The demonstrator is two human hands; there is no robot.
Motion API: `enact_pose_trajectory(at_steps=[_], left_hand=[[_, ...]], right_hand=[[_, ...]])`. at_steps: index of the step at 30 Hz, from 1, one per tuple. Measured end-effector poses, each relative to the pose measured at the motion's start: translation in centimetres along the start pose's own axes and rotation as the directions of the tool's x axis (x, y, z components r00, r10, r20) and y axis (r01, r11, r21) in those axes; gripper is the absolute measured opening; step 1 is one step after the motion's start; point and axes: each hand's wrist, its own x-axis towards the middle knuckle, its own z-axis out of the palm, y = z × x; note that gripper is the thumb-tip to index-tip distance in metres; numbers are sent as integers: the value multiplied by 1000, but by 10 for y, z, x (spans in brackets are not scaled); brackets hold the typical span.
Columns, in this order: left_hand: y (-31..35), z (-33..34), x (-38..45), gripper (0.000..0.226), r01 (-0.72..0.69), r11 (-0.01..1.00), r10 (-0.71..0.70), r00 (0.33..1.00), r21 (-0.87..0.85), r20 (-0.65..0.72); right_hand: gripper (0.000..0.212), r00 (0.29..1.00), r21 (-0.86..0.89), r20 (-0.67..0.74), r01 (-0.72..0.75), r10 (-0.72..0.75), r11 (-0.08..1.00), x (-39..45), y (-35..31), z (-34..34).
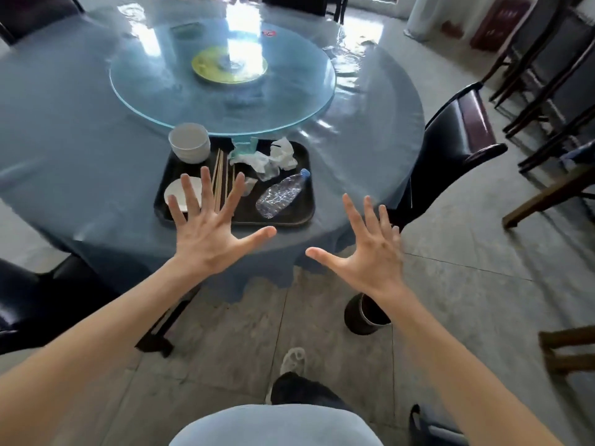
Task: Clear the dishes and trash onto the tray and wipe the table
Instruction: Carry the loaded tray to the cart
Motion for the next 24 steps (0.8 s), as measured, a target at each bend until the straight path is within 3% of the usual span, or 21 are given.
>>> enact_pose_trajectory(at_steps=[5,9,12,16,21,24], left_hand=[[-33,23,61,100,212,970,-202,975,-117,91],[-84,41,95,101,399,897,-368,912,-190,181],[-120,41,122,102,415,872,-384,909,-261,163],[-173,49,160,90,484,690,-466,866,-539,180],[-237,76,207,63,668,567,-636,727,-481,259],[-255,84,226,59,706,544,-646,697,-454,310]], right_hand=[[109,981,172,191,-76,43,982,84,9,27],[113,941,411,329,-221,82,885,129,9,59],[110,906,465,407,-313,115,828,165,9,87],[98,889,475,406,-402,210,783,211,12,126],[76,836,384,372,-534,403,754,260,17,161],[65,803,323,385,-580,456,748,280,18,174]])
